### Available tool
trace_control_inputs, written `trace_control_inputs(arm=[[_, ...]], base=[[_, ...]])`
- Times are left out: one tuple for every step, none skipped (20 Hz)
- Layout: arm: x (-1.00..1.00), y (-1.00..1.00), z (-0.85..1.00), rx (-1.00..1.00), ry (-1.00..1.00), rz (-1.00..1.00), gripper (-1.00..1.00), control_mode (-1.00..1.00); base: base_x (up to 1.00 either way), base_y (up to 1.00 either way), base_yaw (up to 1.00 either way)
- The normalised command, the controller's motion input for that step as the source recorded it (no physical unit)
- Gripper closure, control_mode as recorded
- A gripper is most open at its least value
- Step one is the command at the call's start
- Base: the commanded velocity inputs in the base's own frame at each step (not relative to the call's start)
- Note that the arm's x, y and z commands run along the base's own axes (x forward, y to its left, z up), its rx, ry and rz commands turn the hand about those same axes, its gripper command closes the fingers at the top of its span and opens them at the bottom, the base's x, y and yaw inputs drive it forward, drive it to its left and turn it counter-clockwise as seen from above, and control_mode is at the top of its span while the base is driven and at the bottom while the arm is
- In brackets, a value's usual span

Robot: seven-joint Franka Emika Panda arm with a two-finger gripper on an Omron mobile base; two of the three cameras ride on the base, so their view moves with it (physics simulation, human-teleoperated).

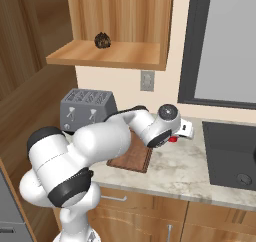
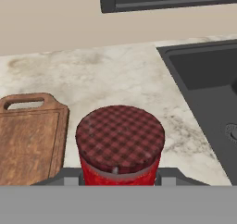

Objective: Pick the bread, place it on the cutting board, pick the jam, place it on the counter, and close the cabinet.

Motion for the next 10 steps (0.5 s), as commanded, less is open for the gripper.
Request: trace_control_inputs(arm=[[0.0, 0.0, -0.34, 0.0, 0.0, 0.0, 1.0, -1.0], [0.0, 0.0, -0.31, 0.0, 0.0, 0.0, 1.0, -1.0], [0.0, 0.0, -0.21, 0.0, 0.0, 0.0, 1.0, -1.0], [0.0, 0.0, -0.21, 0.0, 0.0, 0.0, 1.0, -1.0], [0.0, 0.0, -0.23, 0.0, 0.0, 0.0, 1.0, -1.0], [0.0, 0.0, -0.24, 0.0, 0.0, 0.0, 1.0, -1.0], [0.0, 0.0, -0.25, 0.0, 0.0, 0.0, 1.0, -1.0], [0.0, 0.0, -0.25, 0.0, 0.0, 0.0, 1.0, -1.0], [0.02, 0.0, -0.24, 0.0, 0.0, 0.0, 1.0, -1.0], [0.03, 0.0, -0.24, 0.0, 0.0, 0.0, 1.0, -1.0]], base=[[0.0, 0.0, 0.0], [0.0, 0.0, 0.0], [0.0, 0.0, 0.0], [0.0, 0.0, 0.0], [0.0, 0.0, 0.0], [0.0, 0.0, 0.0], [0.0, 0.0, 0.0], [0.0, 0.0, 0.0], [0.0, 0.0, 0.0], [0.0, 0.0, 0.0]])
